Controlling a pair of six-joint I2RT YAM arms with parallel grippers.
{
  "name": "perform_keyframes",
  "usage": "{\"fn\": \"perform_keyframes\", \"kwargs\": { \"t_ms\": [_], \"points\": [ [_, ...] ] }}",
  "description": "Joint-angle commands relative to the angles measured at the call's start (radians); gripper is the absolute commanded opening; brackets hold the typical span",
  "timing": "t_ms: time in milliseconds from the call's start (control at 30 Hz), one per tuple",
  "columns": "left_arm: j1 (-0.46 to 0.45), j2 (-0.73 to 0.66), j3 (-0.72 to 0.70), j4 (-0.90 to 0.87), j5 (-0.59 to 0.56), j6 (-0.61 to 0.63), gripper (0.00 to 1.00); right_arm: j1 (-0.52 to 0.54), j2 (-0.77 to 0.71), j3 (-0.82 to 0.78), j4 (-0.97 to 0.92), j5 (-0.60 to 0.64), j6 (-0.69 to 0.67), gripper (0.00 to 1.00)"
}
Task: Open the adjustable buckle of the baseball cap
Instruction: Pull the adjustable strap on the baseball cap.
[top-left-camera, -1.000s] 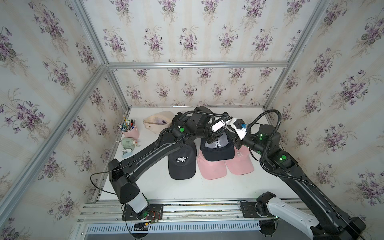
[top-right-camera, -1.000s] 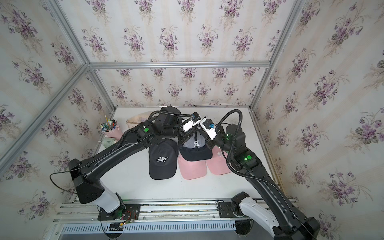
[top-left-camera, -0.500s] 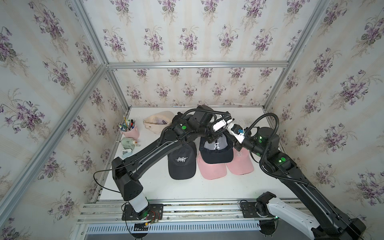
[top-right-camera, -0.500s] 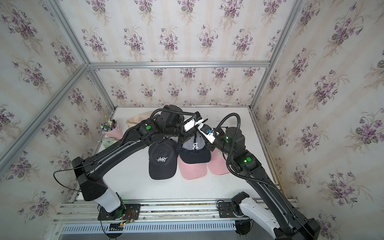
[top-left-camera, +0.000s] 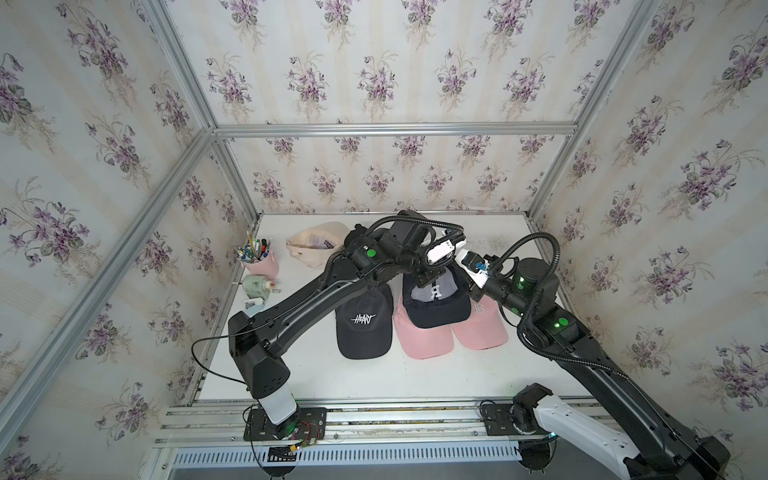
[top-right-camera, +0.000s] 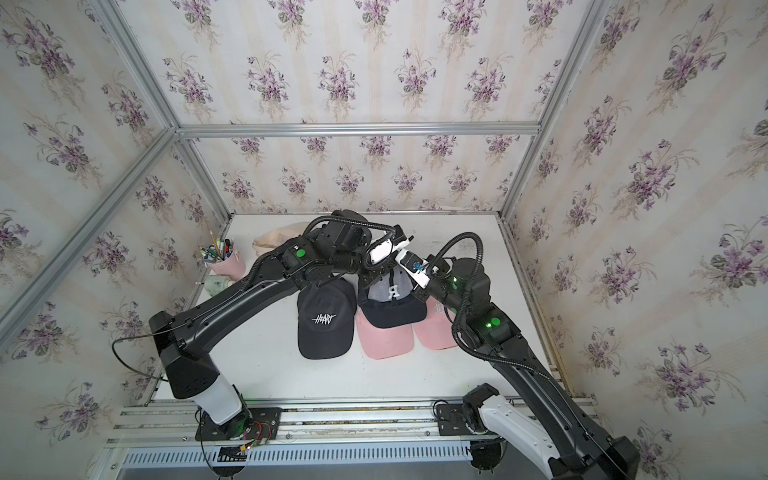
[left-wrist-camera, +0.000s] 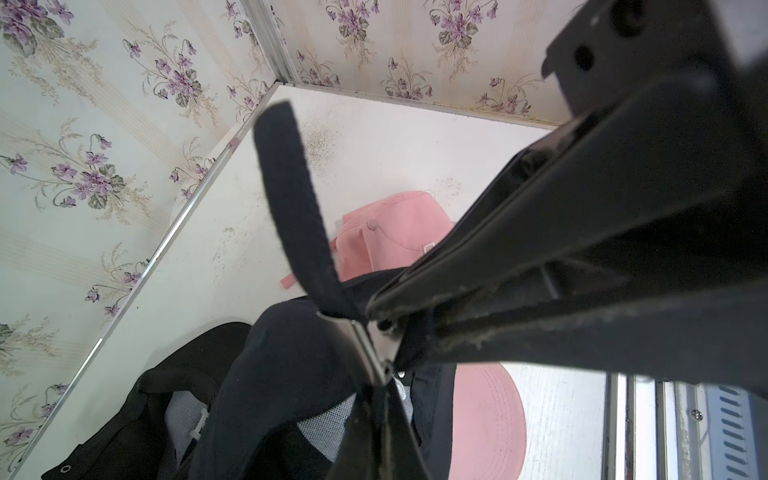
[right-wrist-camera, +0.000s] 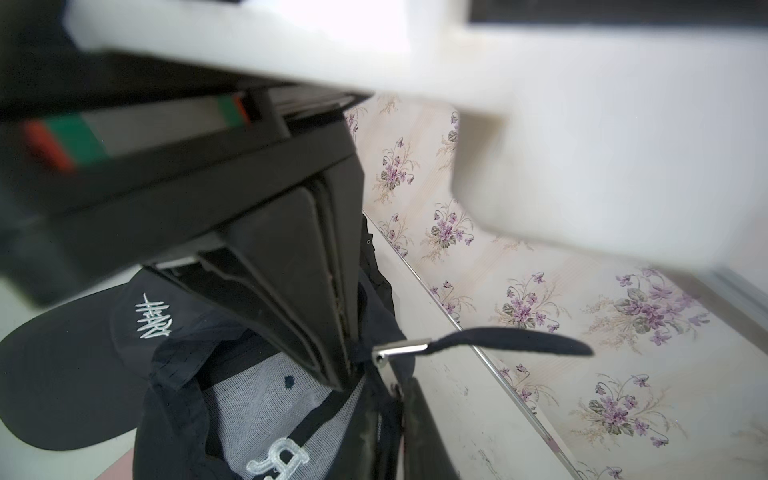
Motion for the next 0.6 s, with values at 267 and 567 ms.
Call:
{"fn": "perform_keyframes", "kwargs": {
  "t_ms": [267, 567],
  "points": [
    [0.000, 0.010, 0.040, -0.004, 0.026, 0.012, 0.00, 0.002, -0.001, -0.016, 0.052, -0.005, -0.001, 0.05],
    [0.000, 0.013, 0.049, -0.010, 0.046, 0.002, 0.00, 0.007, -0.012, -0.047, 0.135, 0.059, 0.043, 0.02]
  ]
}}
